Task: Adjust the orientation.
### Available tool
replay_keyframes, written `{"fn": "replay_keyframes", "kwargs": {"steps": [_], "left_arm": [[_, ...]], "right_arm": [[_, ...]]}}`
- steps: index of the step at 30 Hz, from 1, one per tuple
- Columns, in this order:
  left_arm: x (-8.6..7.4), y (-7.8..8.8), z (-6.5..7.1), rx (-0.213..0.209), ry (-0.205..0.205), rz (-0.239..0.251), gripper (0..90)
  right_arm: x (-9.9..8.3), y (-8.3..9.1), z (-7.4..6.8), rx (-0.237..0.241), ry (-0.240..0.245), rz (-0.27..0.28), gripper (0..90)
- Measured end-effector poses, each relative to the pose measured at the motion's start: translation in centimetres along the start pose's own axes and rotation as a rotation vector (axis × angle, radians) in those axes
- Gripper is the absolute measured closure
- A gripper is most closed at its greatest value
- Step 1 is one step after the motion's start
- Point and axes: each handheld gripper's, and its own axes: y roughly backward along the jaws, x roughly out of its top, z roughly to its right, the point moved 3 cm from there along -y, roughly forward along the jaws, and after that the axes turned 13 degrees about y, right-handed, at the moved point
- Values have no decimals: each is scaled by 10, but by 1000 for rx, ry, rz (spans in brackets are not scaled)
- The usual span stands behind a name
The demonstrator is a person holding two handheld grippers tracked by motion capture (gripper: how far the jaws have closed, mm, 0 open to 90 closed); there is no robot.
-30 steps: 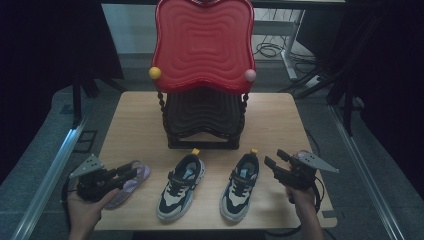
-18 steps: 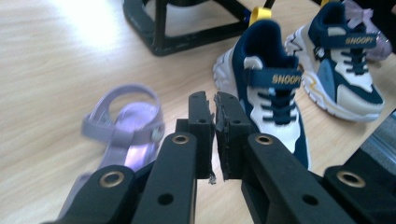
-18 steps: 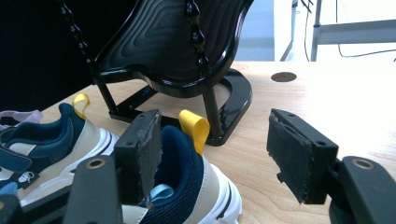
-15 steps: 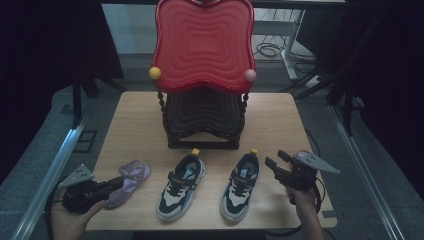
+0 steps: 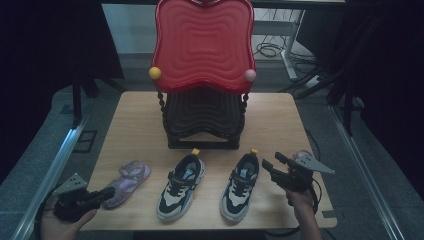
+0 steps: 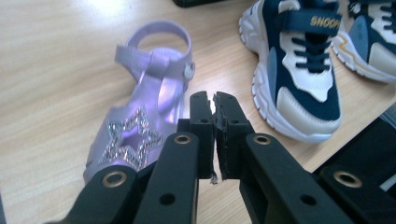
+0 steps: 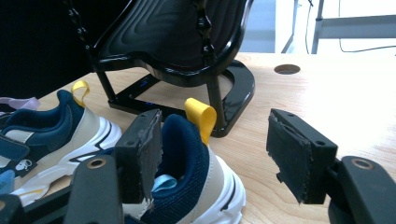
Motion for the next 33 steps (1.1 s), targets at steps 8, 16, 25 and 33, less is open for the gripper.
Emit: {"fn": "replay_keyframes", "kwargs": {"steps": [8,16,25,33], "left_arm": [[-9,-10,-6,8,8,-53,900],[-14,-16,-9,18,4,-88,900],[-25,-32,-10,33,-6,-149,900],[-31,-38,-14,46,-15,-193,900]], "right_arm": [[-3,0,1,-8,-7,-10,362],[-5,0,1,-12,-9,-20,359],[-7,-1,2,-18,-7,-27,358],[-7,1,3,-49,-9,-19,369]]}}
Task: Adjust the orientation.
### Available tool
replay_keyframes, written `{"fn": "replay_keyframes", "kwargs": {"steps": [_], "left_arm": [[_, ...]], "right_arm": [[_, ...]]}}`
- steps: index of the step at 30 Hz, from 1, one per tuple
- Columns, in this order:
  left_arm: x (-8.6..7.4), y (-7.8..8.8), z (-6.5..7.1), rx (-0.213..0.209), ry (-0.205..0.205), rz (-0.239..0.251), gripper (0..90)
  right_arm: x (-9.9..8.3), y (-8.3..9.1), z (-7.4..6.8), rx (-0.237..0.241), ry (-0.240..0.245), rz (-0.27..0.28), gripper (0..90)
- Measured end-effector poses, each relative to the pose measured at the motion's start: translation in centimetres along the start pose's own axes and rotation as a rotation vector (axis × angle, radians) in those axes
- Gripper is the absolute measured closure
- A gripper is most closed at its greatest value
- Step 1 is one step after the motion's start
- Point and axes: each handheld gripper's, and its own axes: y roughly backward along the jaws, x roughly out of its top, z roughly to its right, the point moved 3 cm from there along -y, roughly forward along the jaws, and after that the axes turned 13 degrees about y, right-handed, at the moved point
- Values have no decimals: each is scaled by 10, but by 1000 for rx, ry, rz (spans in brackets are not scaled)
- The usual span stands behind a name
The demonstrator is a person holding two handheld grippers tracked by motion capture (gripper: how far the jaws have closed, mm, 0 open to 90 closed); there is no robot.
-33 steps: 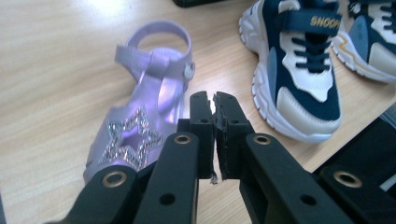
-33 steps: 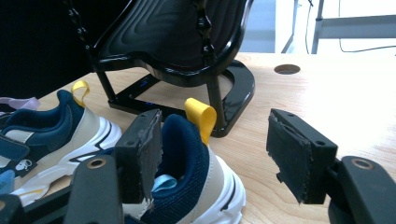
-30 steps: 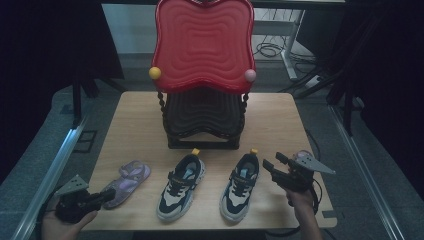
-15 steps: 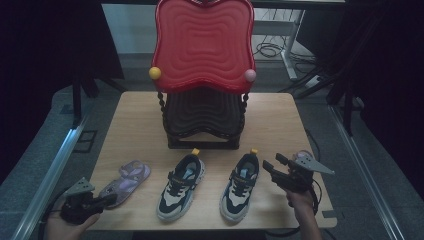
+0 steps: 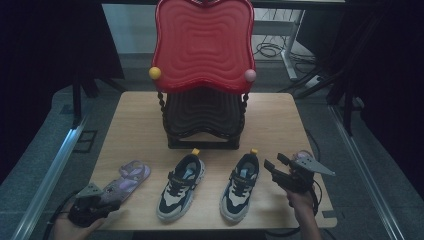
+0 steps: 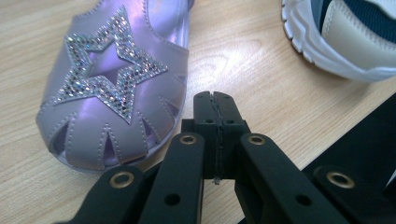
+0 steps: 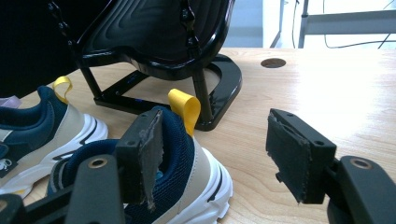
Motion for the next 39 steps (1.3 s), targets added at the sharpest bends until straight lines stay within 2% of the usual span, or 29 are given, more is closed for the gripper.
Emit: {"fn": "replay_keyframes", "kwargs": {"steps": [9,11,17,20,22,32,35,39], "left_arm": [[1,-4,-3,0,1,-17,900],[1,-8,-1,-10,-6,-33,900],[1,-15,-4,3,-13,-64,900],[2,-14,-9,25,-5,-57,900],[3,-13,-11,14,3,-51,900],[3,-10,-17,12,9,-60,900],[2,-10,-18,19,9,-67,900],[3,-8,-27,57,30,-73,900]], "right_arm": [[0,0,-1,-16,9,-3,369],[0,0,-1,-19,7,-3,369],[0,2,2,-30,-3,4,369],[0,3,3,-33,-8,7,373],[0,3,4,-35,-8,8,373],[-1,5,7,-52,-23,8,373],[-1,5,8,-56,-24,11,376],[-1,5,9,-54,-17,9,380]]}}
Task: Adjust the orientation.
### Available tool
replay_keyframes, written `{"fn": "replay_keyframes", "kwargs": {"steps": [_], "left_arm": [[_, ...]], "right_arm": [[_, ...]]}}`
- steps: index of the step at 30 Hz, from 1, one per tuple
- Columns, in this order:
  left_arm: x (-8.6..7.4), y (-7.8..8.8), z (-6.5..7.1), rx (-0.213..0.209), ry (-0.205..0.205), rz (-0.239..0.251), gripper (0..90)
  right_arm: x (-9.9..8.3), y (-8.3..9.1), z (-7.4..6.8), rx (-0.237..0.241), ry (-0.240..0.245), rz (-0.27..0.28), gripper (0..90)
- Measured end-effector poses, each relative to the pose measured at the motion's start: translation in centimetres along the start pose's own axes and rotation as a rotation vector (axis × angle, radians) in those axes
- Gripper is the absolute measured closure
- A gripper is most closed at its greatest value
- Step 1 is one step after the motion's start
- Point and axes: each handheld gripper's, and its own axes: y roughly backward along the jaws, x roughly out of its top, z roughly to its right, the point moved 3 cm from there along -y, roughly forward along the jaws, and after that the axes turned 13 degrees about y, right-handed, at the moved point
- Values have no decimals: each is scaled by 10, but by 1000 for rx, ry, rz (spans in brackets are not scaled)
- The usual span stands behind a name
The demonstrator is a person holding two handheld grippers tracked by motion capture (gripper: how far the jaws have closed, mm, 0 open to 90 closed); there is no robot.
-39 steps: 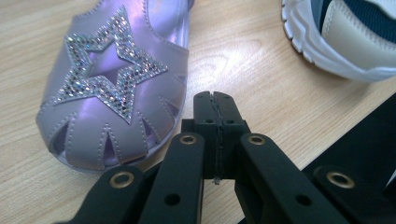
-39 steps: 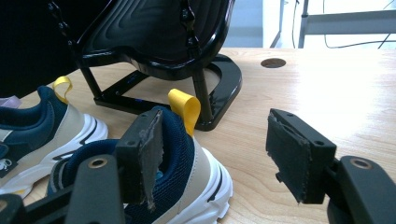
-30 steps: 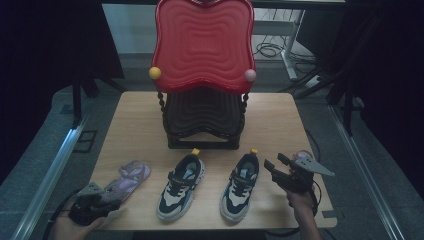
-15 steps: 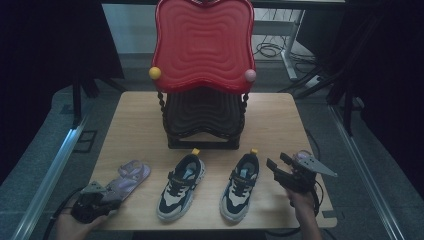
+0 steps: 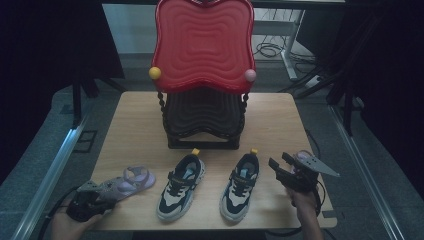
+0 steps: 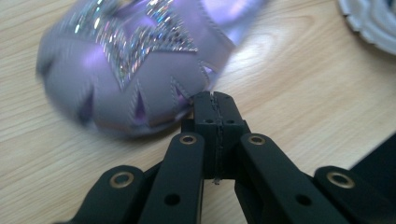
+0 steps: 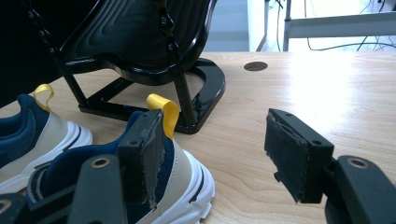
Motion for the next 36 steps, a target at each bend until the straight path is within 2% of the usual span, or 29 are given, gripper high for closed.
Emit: {"fn": "replay_keyframes", "kwargs": {"steps": [3,7,18,24,36], "left_arm": [[0,-1,-5,8,18,7,900],[0,-2,-8,0,26,11,899],[3,-1,-18,16,49,22,894],[8,-1,-28,25,81,41,896],[22,-7,-37,31,97,45,894]], "right_arm": [[1,0,-1,2,9,2,380],[1,0,-1,-2,6,3,381],[1,1,0,-2,6,5,381],[2,1,-2,2,24,13,381],[2,1,-2,1,20,12,380]]}}
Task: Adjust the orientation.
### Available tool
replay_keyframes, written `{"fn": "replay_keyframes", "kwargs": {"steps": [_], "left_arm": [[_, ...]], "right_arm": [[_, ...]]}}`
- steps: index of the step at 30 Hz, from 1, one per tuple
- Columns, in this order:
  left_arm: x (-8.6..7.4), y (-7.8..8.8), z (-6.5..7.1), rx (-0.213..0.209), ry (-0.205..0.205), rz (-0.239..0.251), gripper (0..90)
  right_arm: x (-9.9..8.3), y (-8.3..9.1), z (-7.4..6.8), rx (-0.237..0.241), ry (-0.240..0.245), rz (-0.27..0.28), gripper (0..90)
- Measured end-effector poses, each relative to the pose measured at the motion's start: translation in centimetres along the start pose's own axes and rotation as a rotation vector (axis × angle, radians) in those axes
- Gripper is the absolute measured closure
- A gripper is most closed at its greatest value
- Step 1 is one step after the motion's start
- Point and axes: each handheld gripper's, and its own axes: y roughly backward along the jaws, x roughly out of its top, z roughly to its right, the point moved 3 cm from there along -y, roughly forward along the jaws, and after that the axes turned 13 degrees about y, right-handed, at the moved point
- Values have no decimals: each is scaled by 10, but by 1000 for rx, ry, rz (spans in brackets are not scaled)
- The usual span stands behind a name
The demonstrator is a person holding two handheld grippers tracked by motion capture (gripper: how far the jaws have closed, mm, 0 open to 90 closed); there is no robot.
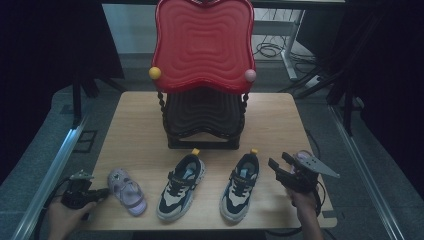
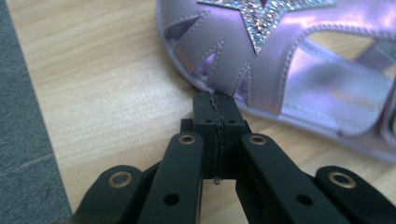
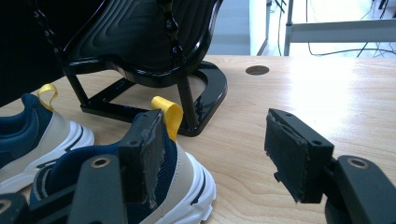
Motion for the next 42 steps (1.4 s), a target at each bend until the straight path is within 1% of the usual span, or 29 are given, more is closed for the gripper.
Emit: {"fn": "replay_keyframes", "kwargs": {"steps": [9,13,14,15,18,20,22,24,25,30,32,36,38,42], "left_arm": [[9,-6,-2,-3,8,5,893],[8,-5,-3,-2,-6,-1,886],[7,-1,-7,7,-1,0,886],[7,2,-10,8,7,7,887],[7,10,-18,7,50,40,890],[9,12,-19,6,60,49,892],[11,10,-17,-4,54,49,892],[11,9,-16,-4,51,47,893],[15,5,-13,-9,48,41,893],[26,-5,-5,-13,40,22,893],[30,-6,-2,-11,34,23,896],[35,-9,-1,-10,28,11,897],[36,-10,-1,-10,30,8,897],[44,-14,4,-13,14,-2,897]], "right_arm": [[-1,0,1,0,-2,0,380],[-1,0,1,-3,-4,-2,380],[0,1,1,-1,-7,-1,380],[1,2,1,-2,-4,0,380],[2,2,0,-5,1,4,380],[2,2,-1,-5,3,2,379],[3,2,-1,-17,-3,11,384],[3,2,-1,-19,-9,17,384],[5,4,-1,-16,-12,27,383],[7,5,-2,-12,-11,30,382],[6,5,-2,-13,-11,29,381],[7,6,0,-10,-26,30,379],[7,6,0,-12,-25,31,379],[7,6,0,-16,-26,30,378]]}}
